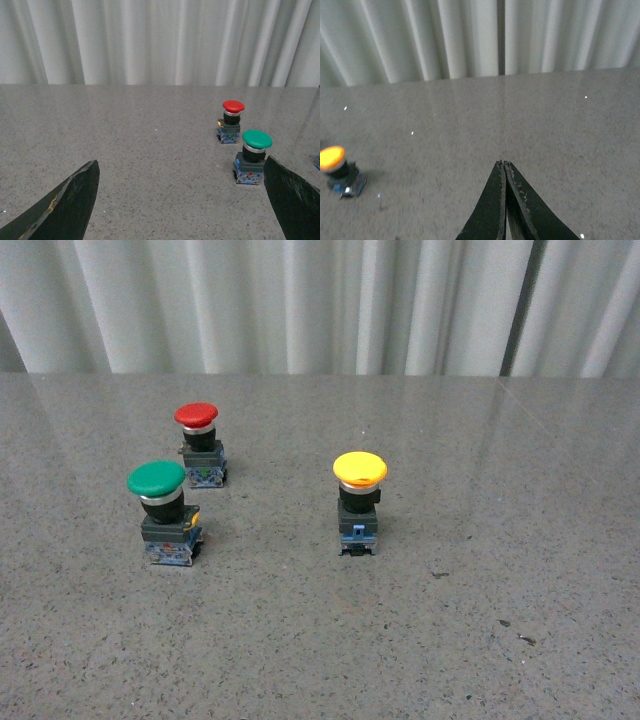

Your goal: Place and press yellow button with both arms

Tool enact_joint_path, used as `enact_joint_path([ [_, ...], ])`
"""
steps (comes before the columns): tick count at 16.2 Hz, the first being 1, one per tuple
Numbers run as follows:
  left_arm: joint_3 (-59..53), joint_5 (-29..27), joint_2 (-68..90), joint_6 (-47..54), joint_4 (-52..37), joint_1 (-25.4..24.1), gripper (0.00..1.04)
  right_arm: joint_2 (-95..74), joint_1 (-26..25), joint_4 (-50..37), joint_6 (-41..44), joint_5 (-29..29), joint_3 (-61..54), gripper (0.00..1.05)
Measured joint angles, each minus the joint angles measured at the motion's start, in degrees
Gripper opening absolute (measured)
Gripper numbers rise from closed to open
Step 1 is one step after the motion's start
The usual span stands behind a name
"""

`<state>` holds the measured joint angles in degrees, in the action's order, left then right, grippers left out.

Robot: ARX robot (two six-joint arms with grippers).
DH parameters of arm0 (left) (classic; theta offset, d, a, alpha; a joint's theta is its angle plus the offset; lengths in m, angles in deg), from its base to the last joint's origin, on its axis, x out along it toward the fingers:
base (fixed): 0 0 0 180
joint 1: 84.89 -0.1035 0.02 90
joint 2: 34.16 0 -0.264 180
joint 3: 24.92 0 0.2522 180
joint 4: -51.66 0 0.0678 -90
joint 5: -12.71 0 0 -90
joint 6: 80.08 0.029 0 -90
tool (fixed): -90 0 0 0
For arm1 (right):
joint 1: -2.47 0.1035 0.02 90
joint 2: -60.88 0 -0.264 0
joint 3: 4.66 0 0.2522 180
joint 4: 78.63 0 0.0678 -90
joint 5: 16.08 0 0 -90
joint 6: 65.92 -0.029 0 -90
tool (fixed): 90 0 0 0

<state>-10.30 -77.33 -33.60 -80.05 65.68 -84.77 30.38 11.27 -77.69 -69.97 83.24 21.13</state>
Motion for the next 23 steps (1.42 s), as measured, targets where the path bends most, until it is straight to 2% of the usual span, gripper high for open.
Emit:
enact_joint_path([
  [1,0.00,0.07,0.00,0.00,-0.02,0.00,0.98,6.88,-4.98,5.18,1.29,-5.42,-1.73,0.02],
  [2,0.00,0.02,0.00,0.00,-0.02,0.00,0.98,12.46,-8.39,7.45,2.21,-7.82,-2.86,0.02],
  [3,0.00,0.02,0.00,0.00,0.00,0.00,0.98,17.68,-8.96,6.78,2.82,-9.42,-3.69,0.02],
  [4,0.00,-0.02,0.00,-0.02,0.00,0.00,0.98,18.08,-8.81,7.02,3.02,-9.38,-4.66,0.02],
  [6,0.00,0.02,0.00,0.00,-0.02,0.00,0.98,24.13,-8.81,14.05,3.26,-9.33,-6.91,0.02],
  [20,0.00,0.00,0.00,0.00,0.00,0.00,0.98,30.25,-8.81,13.14,3.69,-9.35,-11.30,0.02],
  [21,0.00,0.02,0.00,0.00,0.00,0.00,0.98,30.25,-8.81,13.11,3.72,-9.35,-11.30,0.06],
  [23,0.00,0.00,0.00,0.00,0.00,0.00,0.98,30.25,-8.81,13.11,3.72,-9.35,-11.30,0.29],
])
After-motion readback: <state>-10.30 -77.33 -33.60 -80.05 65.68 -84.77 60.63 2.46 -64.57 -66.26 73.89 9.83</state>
